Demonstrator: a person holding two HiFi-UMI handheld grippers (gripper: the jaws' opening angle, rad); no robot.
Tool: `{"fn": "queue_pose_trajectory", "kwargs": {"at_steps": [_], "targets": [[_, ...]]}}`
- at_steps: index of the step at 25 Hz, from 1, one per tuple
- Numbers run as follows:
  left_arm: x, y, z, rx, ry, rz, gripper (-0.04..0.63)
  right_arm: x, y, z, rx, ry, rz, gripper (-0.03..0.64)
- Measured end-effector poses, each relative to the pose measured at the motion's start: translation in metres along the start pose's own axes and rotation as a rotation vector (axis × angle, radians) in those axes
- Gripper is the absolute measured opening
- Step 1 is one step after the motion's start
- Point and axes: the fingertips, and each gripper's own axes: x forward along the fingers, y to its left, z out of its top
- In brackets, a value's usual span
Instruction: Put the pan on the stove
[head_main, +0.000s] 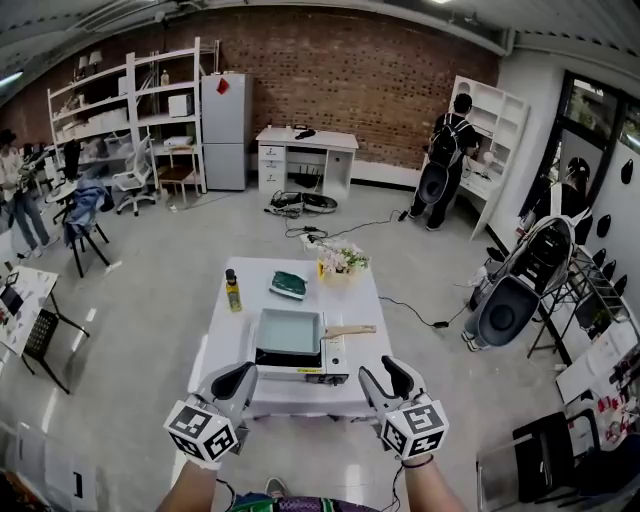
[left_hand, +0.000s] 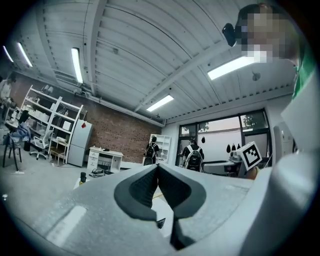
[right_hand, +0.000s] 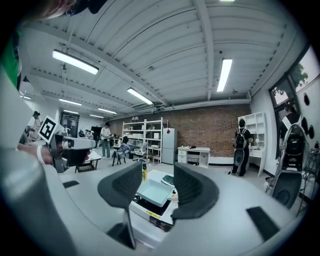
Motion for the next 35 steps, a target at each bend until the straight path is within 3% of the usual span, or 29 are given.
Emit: {"fn": "queue_pose_trajectory", "kwargs": {"at_steps": [7, 12, 19, 35], "targets": [[0.008, -0.045, 0.010, 0.056, -0.010, -0.016, 0.017, -0.039, -0.031, 0.010, 0.031, -0.047, -0.053, 0.175], [0.005, -0.062, 0.008, 0.090, -0.010, 0.009, 0.017, -0.052, -0.038, 0.010, 0.009, -0.065, -0.077, 0.095], [-0.002, -0.064, 0.014, 0.086, -0.039, 0.052, 0.017, -0.057, -0.036, 0.010, 0.013, -0.070, -0.075, 0.040], [-0.013, -0.064, 0.010, 0.071, -0.034, 0.052, 0.017, -0.059, -0.032, 0.016, -0.013, -0.077, -0.114, 0.002]]}}
